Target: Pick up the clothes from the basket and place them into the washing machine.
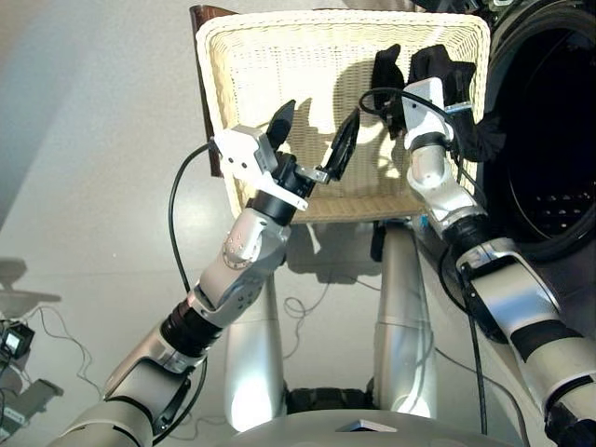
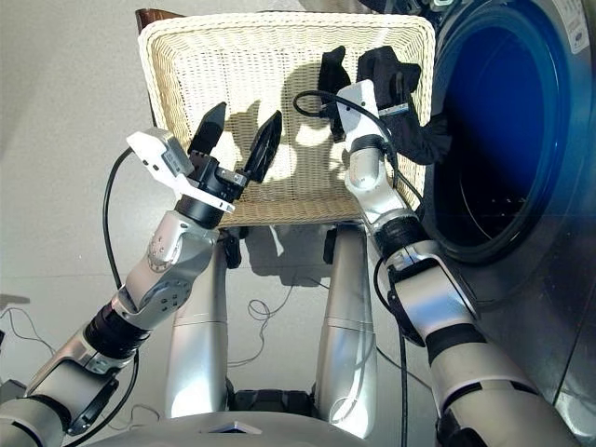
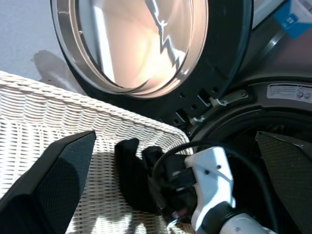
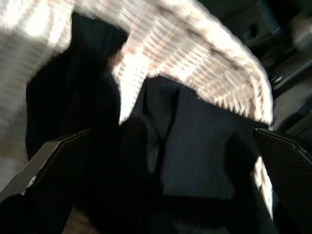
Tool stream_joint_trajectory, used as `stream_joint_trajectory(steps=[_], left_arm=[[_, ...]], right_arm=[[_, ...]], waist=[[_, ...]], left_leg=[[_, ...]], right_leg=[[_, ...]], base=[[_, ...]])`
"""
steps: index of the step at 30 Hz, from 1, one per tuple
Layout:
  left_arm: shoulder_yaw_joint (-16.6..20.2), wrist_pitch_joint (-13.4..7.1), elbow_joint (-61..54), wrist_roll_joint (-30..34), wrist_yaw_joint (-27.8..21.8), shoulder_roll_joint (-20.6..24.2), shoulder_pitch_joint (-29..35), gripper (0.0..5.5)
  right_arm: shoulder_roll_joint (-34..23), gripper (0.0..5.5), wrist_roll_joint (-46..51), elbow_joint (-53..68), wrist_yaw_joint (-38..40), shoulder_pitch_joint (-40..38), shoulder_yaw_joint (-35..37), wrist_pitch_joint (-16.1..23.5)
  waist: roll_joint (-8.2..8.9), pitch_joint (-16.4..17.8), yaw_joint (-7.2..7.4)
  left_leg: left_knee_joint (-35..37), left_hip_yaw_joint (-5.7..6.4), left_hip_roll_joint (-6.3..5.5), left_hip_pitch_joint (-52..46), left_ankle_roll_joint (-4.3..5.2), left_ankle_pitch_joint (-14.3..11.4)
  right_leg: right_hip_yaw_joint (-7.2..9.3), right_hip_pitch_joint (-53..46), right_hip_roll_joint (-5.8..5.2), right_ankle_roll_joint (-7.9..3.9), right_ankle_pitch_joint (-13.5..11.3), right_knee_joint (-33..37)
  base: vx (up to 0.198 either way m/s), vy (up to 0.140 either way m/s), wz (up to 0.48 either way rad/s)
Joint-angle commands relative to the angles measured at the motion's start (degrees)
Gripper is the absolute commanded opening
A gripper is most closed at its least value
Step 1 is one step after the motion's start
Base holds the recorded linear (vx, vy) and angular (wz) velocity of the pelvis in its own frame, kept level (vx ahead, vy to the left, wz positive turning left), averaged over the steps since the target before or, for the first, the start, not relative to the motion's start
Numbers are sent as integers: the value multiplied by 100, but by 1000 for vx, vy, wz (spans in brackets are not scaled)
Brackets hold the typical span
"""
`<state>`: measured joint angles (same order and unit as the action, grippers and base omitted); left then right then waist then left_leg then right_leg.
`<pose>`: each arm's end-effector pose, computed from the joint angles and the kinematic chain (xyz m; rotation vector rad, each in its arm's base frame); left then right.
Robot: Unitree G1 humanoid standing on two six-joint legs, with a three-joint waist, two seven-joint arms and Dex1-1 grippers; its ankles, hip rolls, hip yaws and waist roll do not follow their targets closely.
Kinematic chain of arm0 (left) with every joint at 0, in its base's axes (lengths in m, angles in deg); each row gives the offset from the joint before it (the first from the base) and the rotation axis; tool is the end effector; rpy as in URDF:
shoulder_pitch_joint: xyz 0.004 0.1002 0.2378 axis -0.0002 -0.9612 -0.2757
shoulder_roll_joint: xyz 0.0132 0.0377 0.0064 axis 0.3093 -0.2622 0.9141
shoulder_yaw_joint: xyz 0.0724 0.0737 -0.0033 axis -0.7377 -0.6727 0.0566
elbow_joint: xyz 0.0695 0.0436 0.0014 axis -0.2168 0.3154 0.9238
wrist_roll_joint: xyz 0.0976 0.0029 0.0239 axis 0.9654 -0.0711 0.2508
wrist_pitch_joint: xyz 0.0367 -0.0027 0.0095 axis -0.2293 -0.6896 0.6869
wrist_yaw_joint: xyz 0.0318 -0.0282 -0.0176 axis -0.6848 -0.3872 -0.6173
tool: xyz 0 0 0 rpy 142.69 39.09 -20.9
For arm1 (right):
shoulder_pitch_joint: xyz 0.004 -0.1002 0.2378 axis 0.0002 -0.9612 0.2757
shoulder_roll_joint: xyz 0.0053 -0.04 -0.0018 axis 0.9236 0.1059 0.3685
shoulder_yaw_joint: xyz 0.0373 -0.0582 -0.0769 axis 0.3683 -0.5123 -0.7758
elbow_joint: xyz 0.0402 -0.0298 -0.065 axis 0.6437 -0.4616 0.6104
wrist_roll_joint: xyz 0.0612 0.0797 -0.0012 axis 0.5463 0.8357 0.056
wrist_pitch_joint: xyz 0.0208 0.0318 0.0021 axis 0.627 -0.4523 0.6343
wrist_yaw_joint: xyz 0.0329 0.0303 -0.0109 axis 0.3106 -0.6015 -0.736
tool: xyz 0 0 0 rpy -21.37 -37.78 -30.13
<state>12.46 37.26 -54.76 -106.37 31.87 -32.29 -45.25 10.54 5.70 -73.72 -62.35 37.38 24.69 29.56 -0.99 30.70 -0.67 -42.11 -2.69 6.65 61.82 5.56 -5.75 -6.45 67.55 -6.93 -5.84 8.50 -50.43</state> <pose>0.2293 0.0897 0.1623 -0.4197 -0.5110 -0.6385 0.3635 -0.1569 0.1573 -0.5984 -0.2355 -0.1948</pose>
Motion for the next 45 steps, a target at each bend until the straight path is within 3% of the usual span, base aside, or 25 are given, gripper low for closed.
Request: stream_joint_trajectory(steps=[1,11,12,14,25,30,33,39,45], left_arm=[[-42,-266,-815,11,-170,-8,-18,550],[29,-235,-891,107,-197,145,-66,550],[32,-224,-873,110,-195,145,-95,550],[40,-202,-863,124,-199,149,-128,550],[137,-172,-809,150,-170,226,-169,550],[209,-174,-845,176,-178,245,-199,550],[276,-203,-762,167,-173,210,-281,550],[484,-306,-811,213,-182,327,-474,550],[609,-356,-882,213,-127,498,-587,550]], right_arm=[[-197,550,131,-260,-151,351,-200,18],[-213,550,418,-1066,-533,659,-406,-37],[-217,436,452,-1067,-581,657,-414,-44],[-211,0,522,-1098,-646,667,-409,-52],[-326,0,694,-1111,-628,677,-331,-5],[-499,0,951,-96,-380,307,-136,240],[-621,0,1352,1125,-20,-501,509,650],[-667,0,1038,3044,834,-2325,1888,1227],[-735,0,751,3045,1969,-2950,3085,1456]], waist=[[-241,-90,-194],[-277,-90,-293],[-273,-90,-297],[-268,-90,-282],[-238,-90,-219],[-181,-90,-141],[-107,-90,-37],[42,-90,175],[96,-90,265]], left_leg=[[-705,-168,-22,200,-170,-478],[-888,-123,-38,413,-167,-524],[-886,-126,-36,422,-169,-523],[-867,-134,-37,435,-172,-518],[-860,-154,-50,508,-190,-519],[-778,-142,-77,475,-194,-481],[-677,-147,-79,405,-206,-461],[-597,-112,-90,312,-226,-465],[-623,-97,-74,263,-225,-525]], right_leg=[[330,-162,127,85,-154,302],[373,42,142,104,-88,104],[376,51,138,105,-87,109],[375,72,140,107,-94,128],[362,154,155,100,-147,184],[353,120,144,93,-175,259],[362,56,115,80,-174,313],[373,-34,129,58,-125,375],[353,-74,153,48,-68,311]], base=[[0,0,0],[0,0,0],[0,0,0],[0,0,0],[0,0,0],[0,0,0],[0,0,0],[0,0,0],[0,0,0]])
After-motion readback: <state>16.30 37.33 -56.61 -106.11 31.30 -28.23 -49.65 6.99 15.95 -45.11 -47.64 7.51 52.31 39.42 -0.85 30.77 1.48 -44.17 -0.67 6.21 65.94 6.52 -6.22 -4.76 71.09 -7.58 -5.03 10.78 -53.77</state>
